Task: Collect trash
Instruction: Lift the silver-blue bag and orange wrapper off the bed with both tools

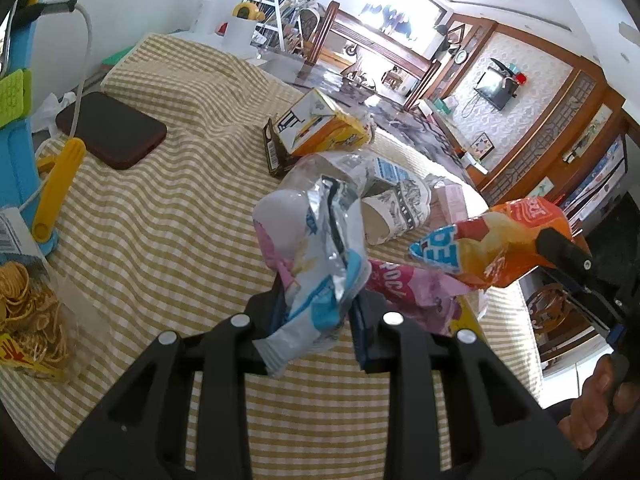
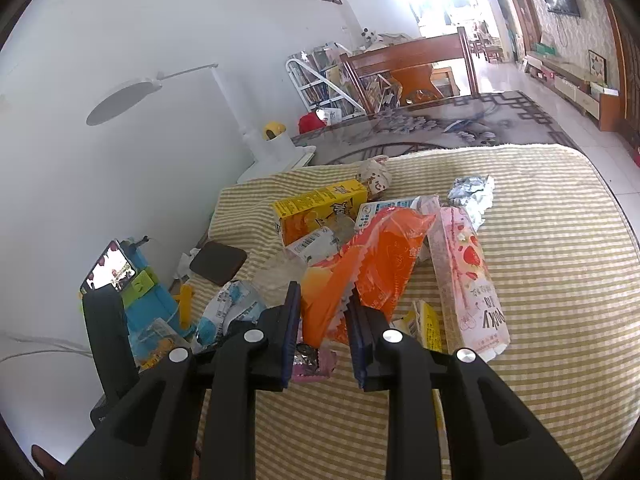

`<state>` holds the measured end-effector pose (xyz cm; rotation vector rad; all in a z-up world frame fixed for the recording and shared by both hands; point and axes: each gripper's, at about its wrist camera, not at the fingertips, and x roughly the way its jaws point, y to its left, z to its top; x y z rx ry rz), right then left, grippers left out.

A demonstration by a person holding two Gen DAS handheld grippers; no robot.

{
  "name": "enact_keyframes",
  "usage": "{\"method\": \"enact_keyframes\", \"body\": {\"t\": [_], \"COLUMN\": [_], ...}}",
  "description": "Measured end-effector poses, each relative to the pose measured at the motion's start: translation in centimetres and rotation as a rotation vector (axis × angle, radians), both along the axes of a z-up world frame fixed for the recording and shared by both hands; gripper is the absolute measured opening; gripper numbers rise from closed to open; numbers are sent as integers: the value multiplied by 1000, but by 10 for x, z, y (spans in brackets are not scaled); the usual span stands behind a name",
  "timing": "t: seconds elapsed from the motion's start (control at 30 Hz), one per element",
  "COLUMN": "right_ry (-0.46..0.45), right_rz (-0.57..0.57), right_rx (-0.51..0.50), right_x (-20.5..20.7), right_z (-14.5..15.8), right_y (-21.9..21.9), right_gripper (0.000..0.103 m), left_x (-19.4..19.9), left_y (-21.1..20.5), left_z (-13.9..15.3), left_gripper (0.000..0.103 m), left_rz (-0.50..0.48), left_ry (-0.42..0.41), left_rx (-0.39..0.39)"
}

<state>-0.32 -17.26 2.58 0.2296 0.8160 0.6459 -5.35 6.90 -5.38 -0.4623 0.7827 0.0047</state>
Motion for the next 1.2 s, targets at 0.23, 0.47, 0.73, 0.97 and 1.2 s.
{"method": "enact_keyframes", "body": {"t": [0.23,0.47,0.73,0.97,1.2], "right_ry": [2,-1,-30,-70,-109], "right_rz": [-17,-28,-25,-25,-48], "right_rx": [9,16,3,16,12], "right_x": [-2,-5,-15,-24,-29], "right_z": [0,2,7,21,33], "right_y": [-11,-26,-42,-61,-84], "right_gripper": [22,22,22,22,22], "left_x": [4,1,-10,-17,-27], "left_y": [-1,-3,-11,-21,-36], "left_z": [-1,1,18,38,59], "left_gripper": [27,27,27,27,27], "left_rz": [0,-6,-1,12,15], "left_ry": [5,-14,-91,-147,-208], "left_rx": [10,9,84,166,164]}}
